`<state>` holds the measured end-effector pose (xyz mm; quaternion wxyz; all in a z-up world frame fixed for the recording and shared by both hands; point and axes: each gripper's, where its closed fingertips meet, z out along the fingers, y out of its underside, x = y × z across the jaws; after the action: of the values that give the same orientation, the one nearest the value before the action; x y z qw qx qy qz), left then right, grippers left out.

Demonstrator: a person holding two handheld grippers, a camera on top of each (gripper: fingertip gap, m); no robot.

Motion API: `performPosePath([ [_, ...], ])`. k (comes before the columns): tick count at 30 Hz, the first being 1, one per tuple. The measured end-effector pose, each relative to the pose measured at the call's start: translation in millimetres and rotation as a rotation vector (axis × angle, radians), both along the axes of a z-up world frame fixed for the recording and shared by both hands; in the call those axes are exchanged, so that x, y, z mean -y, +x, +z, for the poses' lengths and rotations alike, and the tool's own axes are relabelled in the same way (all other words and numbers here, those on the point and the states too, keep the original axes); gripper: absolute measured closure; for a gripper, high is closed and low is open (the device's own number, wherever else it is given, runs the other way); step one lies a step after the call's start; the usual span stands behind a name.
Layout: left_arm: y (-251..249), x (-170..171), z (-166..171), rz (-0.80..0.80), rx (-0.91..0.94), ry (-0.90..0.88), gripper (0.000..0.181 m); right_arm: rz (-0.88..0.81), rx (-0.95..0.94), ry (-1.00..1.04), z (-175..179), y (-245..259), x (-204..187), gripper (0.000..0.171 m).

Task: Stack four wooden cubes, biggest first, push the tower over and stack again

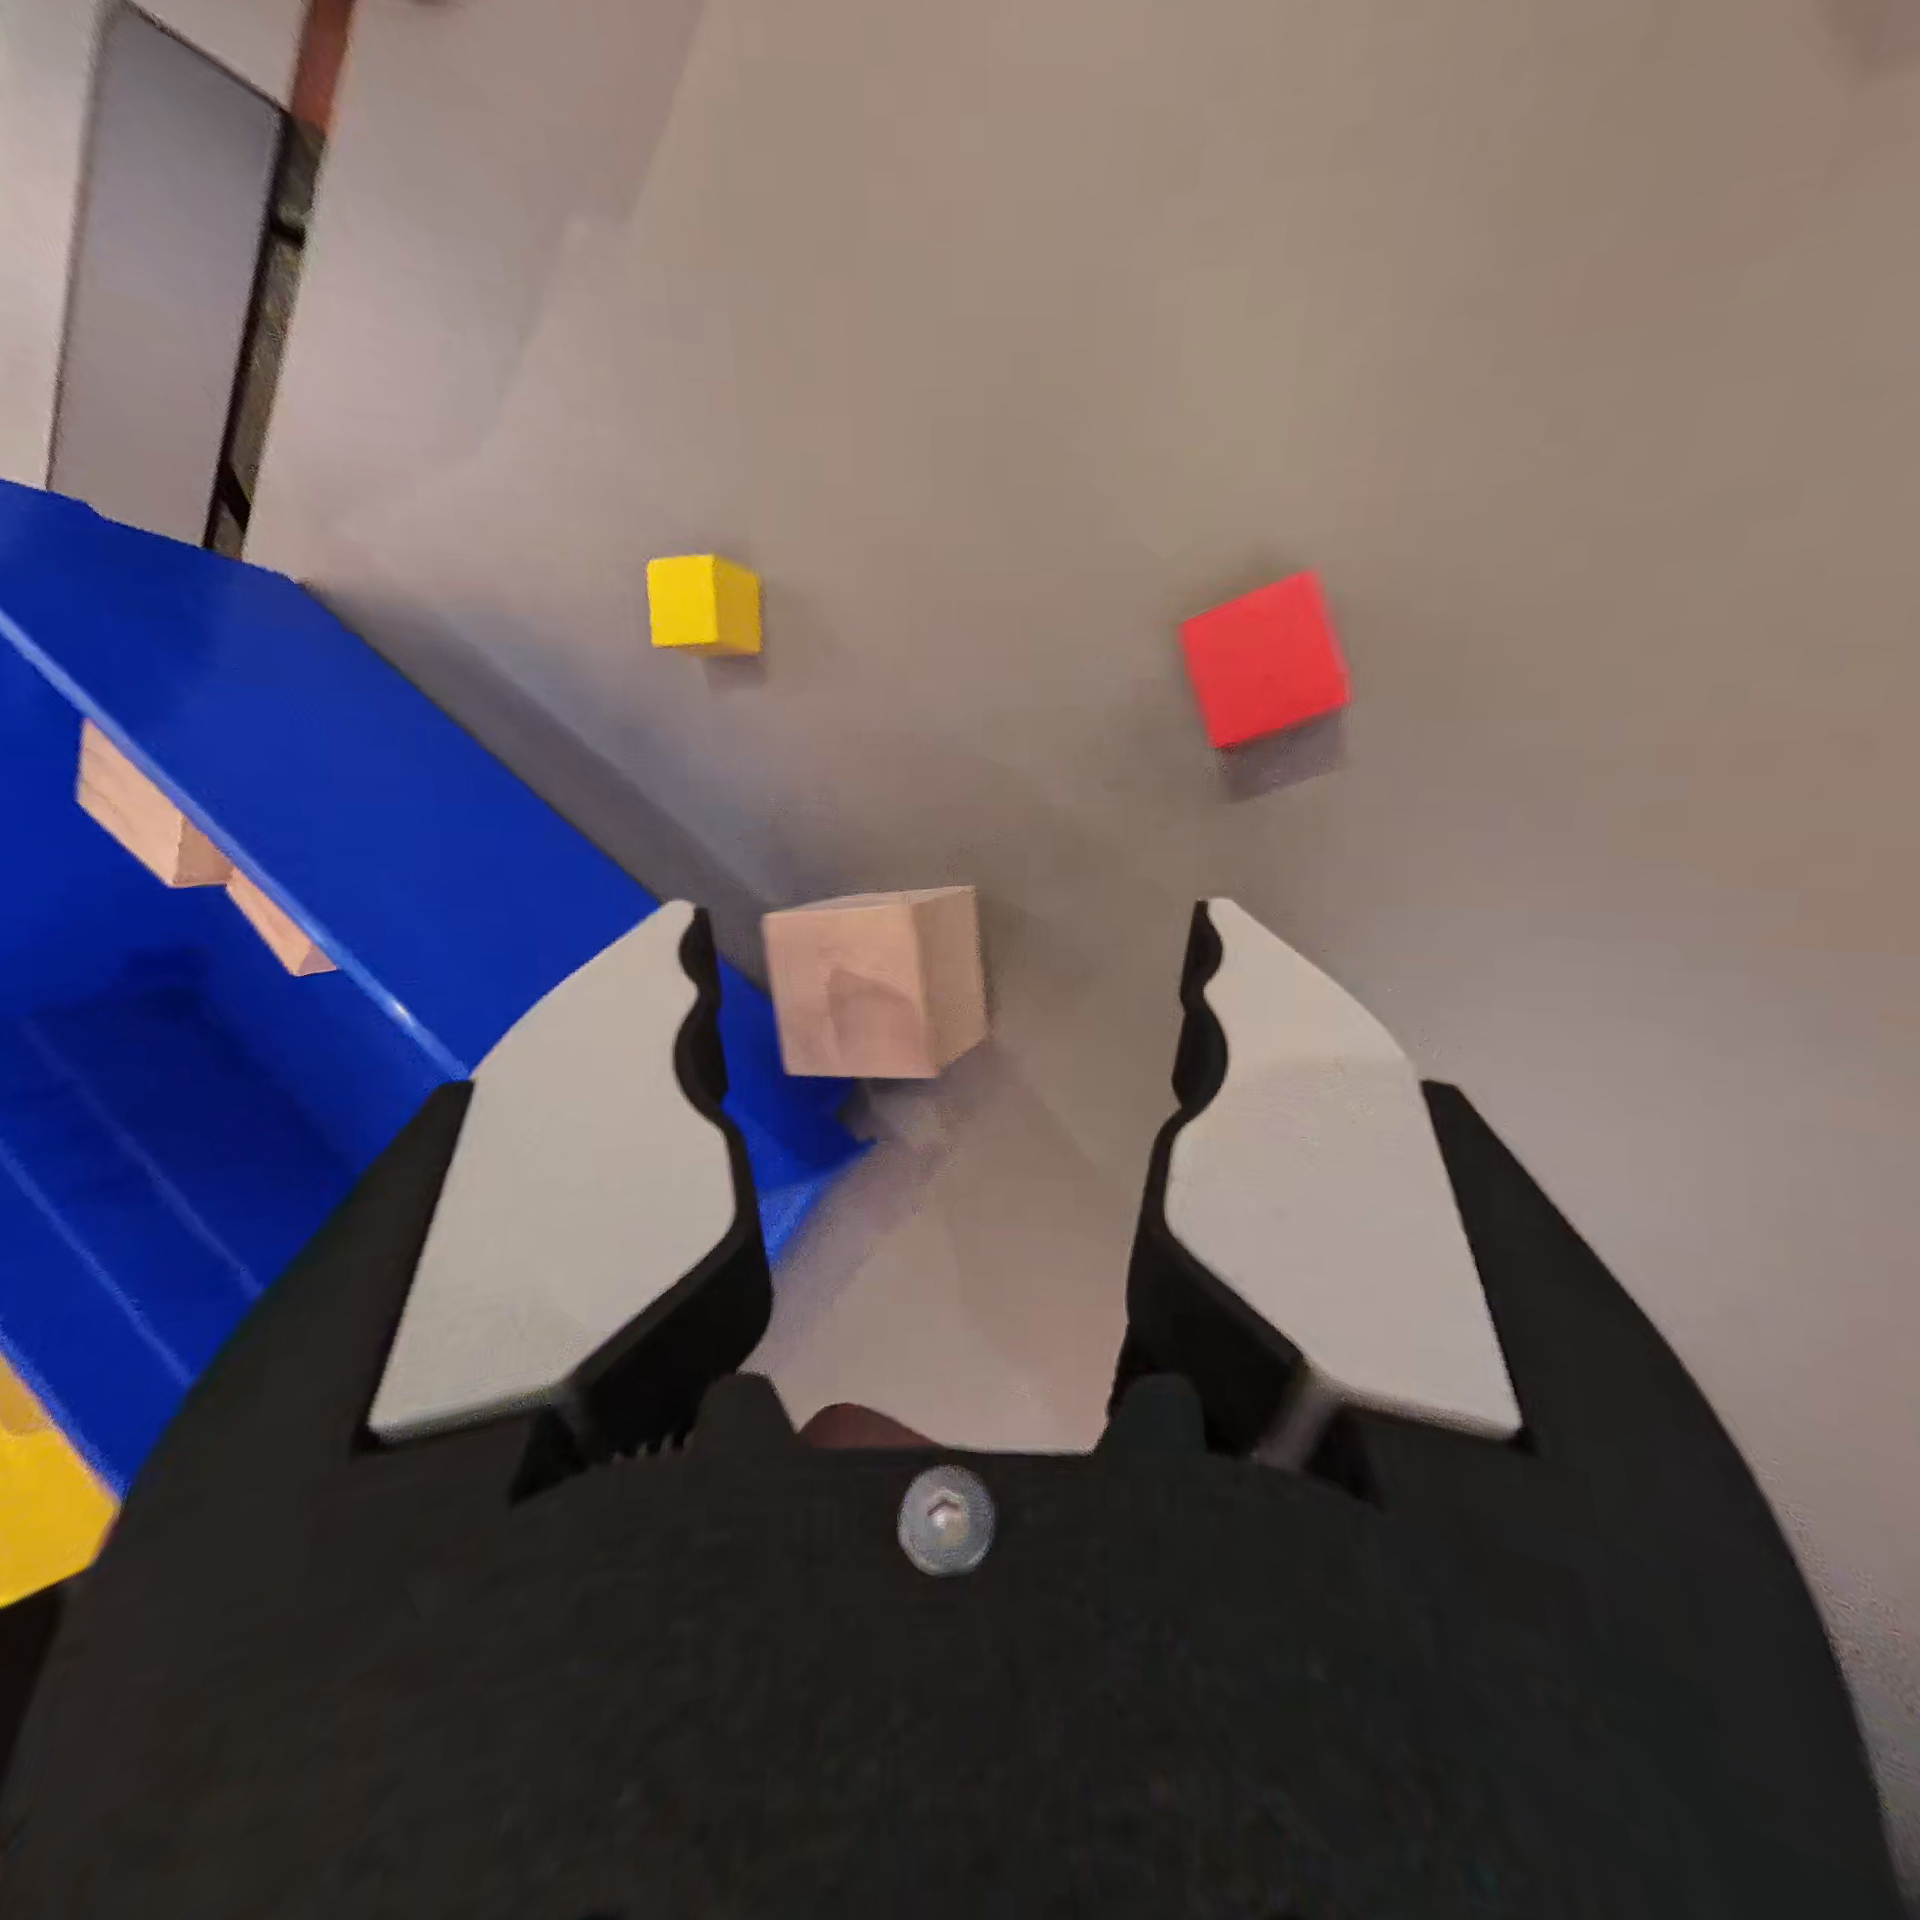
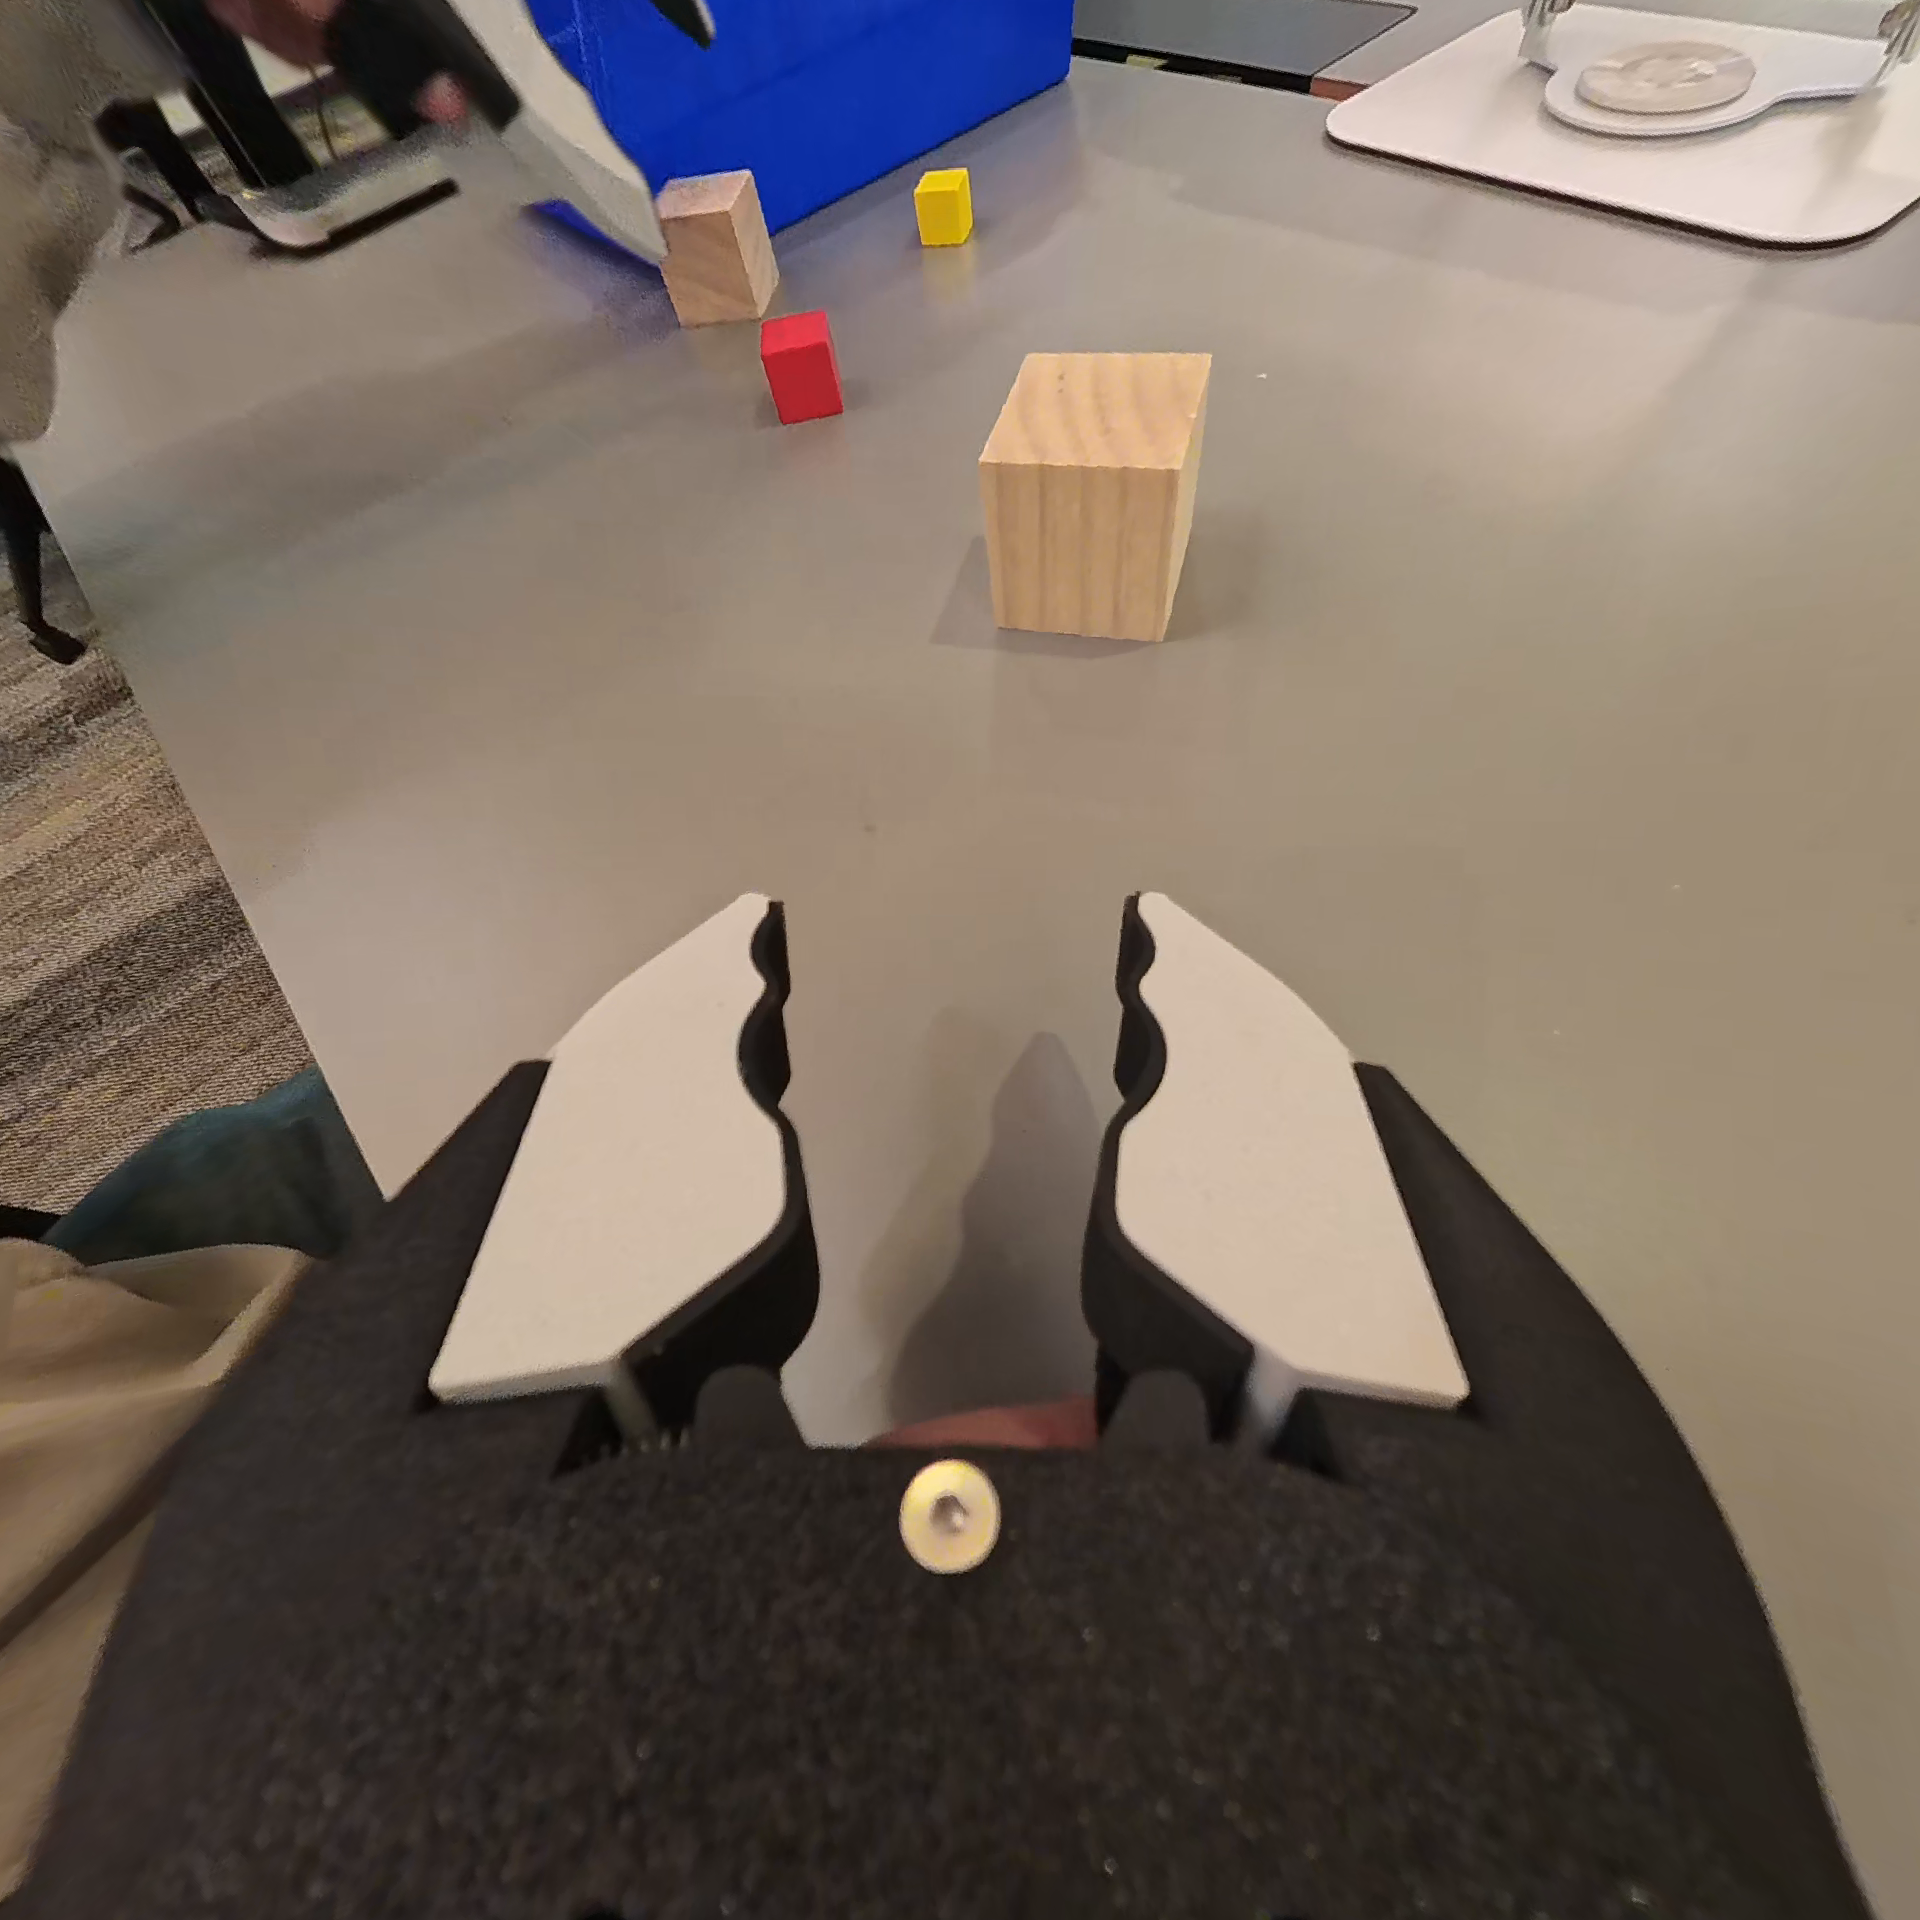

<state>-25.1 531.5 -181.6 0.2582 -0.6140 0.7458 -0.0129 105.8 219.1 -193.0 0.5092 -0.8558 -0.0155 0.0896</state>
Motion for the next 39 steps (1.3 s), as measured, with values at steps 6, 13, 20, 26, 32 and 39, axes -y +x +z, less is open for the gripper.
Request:
performPosePath([
  [6, 3, -14, -20, 0.038, -0.218, -0.001, 0.097, 0.011, 0.004, -0.007, -1, -2, 1, 0.11],
  [13, -2, -5, -16, 0.067, -0.216, 0.129, 0.093, 0.018, -0.009, -0.007, -1, -3, 1, 0.111],
  [20, -20, 29, 6, 0.339, 0.261, 0.049, 0.101, 0.019, -0.015, -0.006, -1, -3, 1, 0.111],
  [26, -53, 95, 27, 0.578, 0.809, -0.154, 0.099, 0.029, 0.006, -0.007, -1, -11, -1, 0.11],
  [32, -82, 121, 32, 0.721, 0.976, -0.131, 0.097, 0.018, 0.03, -0.022, -3, -10, -3, 0.11],
  [39, -86, 90, 40, 0.984, 1.098, -0.033, 0.096, 0.017, 0.029, -0.025, -4, -9, -3, 0.11],
])
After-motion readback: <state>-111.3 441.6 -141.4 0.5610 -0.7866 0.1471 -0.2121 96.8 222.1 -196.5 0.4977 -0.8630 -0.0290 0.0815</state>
